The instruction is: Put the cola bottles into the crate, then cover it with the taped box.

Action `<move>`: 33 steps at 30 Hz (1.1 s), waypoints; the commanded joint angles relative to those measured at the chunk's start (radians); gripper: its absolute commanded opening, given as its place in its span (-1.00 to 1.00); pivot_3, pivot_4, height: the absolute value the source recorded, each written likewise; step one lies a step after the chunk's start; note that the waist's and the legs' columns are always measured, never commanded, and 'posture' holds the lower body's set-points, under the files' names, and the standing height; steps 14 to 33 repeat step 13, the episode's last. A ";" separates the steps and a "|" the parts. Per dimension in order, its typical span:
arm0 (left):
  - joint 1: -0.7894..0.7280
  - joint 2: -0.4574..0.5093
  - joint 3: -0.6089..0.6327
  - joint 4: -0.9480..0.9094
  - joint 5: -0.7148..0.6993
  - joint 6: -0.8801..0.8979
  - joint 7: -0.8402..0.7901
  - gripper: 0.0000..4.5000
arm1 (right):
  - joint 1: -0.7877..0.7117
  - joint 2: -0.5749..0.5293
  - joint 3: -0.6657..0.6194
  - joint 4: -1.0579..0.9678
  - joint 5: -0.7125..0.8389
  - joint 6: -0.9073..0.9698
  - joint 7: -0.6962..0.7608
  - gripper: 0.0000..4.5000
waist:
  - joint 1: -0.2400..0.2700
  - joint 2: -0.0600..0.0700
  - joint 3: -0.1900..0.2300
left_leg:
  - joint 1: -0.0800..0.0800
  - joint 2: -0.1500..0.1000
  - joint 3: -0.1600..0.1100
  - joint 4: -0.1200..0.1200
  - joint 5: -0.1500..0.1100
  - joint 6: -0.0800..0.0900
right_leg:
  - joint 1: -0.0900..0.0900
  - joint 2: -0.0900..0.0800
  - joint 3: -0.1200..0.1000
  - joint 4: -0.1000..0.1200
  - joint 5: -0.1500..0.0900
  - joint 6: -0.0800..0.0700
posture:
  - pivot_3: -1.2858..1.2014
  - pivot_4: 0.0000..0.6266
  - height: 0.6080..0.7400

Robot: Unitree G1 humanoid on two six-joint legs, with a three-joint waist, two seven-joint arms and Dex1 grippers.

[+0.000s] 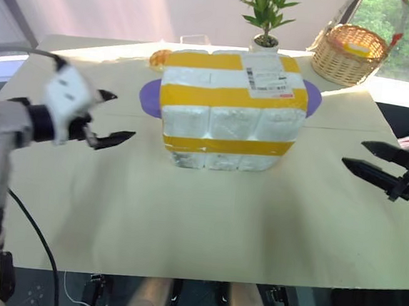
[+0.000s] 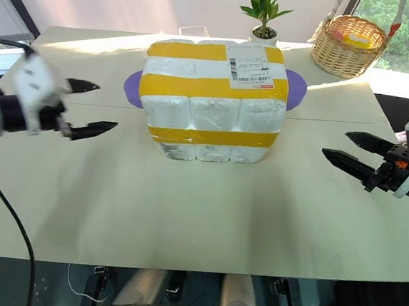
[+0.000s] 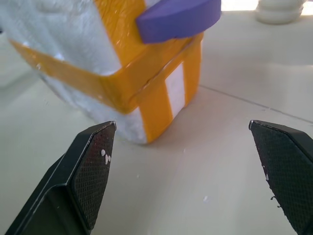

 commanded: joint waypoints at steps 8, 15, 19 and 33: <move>0.067 0.159 0.020 0.179 -0.203 -0.040 -0.176 0.97 | -0.199 -0.056 0.179 0.013 -0.024 -0.058 0.158 1.00 | -0.012 0.002 0.000 | 0.002 0.001 0.000 0.000 0.000 -0.001 | 0.003 -0.001 0.000 -0.002 0.000 -0.001 | 0.03 -0.52 1.00; 0.072 0.160 -0.012 0.143 -0.229 -0.049 -0.129 0.97 | -0.267 -0.030 0.250 -0.006 -0.019 -0.037 0.149 1.00 | -0.010 0.002 0.000 | 0.001 0.001 0.000 -0.002 0.000 -0.001 | 0.001 -0.002 0.001 -0.003 0.000 -0.001 | 0.03 -0.52 1.00; 0.072 0.160 -0.012 0.143 -0.229 -0.049 -0.129 0.97 | -0.267 -0.030 0.250 -0.006 -0.019 -0.037 0.149 1.00 | -0.010 0.002 0.000 | 0.001 0.001 0.000 -0.002 0.000 -0.001 | 0.001 -0.002 0.001 -0.003 0.000 -0.001 | 0.03 -0.52 1.00; 0.072 0.160 -0.012 0.143 -0.229 -0.049 -0.129 0.97 | -0.267 -0.030 0.250 -0.006 -0.019 -0.037 0.149 1.00 | -0.010 0.002 0.000 | 0.001 0.001 0.000 -0.002 0.000 -0.001 | 0.001 -0.002 0.001 -0.003 0.000 -0.001 | 0.03 -0.52 1.00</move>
